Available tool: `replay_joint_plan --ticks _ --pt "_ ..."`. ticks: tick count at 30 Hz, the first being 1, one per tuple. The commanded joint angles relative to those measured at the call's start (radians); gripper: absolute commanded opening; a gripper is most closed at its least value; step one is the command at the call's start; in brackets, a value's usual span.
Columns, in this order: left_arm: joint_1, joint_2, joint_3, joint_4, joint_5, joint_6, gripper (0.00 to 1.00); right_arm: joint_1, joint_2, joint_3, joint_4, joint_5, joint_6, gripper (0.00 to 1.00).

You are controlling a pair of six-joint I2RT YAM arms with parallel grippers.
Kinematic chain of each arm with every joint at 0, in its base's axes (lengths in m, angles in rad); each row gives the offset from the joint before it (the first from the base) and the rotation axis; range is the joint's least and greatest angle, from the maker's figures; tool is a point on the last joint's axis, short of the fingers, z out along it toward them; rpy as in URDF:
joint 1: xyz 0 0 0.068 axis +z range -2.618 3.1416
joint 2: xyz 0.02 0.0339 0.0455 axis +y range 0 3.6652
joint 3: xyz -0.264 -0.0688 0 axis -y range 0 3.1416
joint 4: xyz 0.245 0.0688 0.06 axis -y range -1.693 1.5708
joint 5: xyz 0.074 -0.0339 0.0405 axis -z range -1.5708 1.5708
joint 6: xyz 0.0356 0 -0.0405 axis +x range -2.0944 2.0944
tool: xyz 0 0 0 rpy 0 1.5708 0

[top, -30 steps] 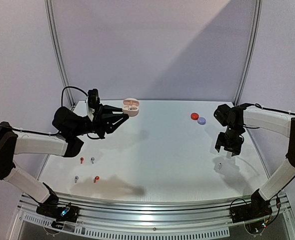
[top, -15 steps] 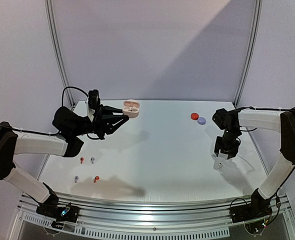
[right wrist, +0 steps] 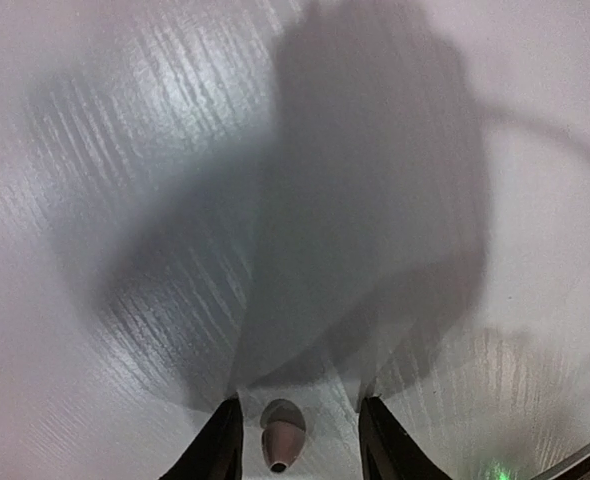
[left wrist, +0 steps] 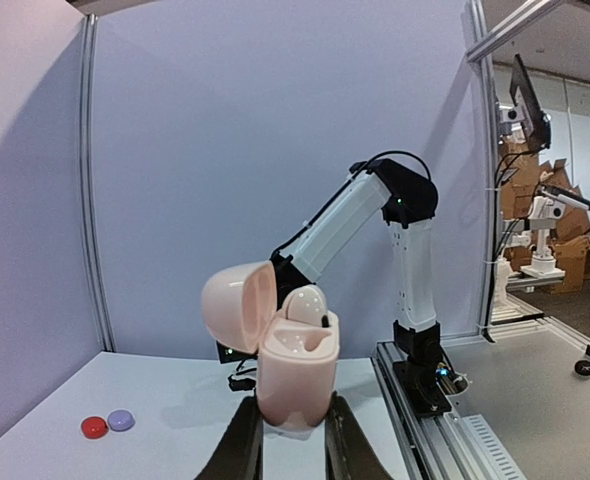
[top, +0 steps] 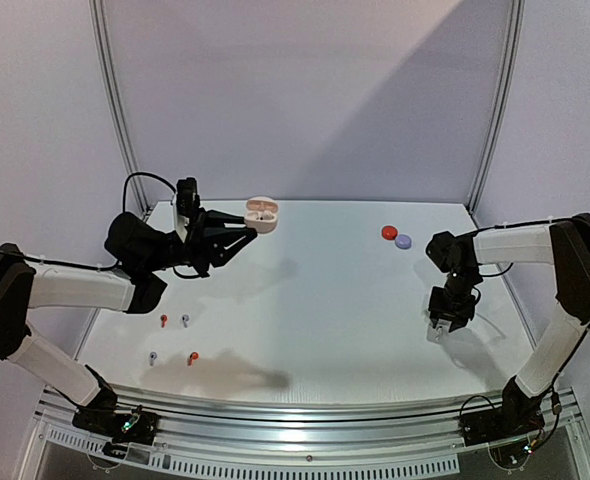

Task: Insert the wireless bluetooth earbuds into the charging case
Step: Pick up the left earbud from the corner of the board.

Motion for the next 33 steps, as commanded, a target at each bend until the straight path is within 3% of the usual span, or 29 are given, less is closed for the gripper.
replay_joint_plan --ticks 1,14,24,33 --pt "0.015 -0.003 0.018 -0.017 -0.008 0.014 0.00 -0.005 0.021 -0.019 0.026 -0.027 -0.004 0.37" --pt "0.020 -0.005 0.012 -0.022 -0.020 0.027 0.00 -0.005 0.020 -0.018 0.011 -0.034 -0.013 0.19" --pt "0.022 -0.005 0.009 -0.027 -0.029 0.041 0.00 -0.004 0.019 0.000 -0.019 -0.041 -0.014 0.17" --pt "0.023 -0.006 0.005 -0.028 -0.033 0.048 0.00 -0.006 0.019 0.013 -0.018 -0.051 -0.014 0.06"
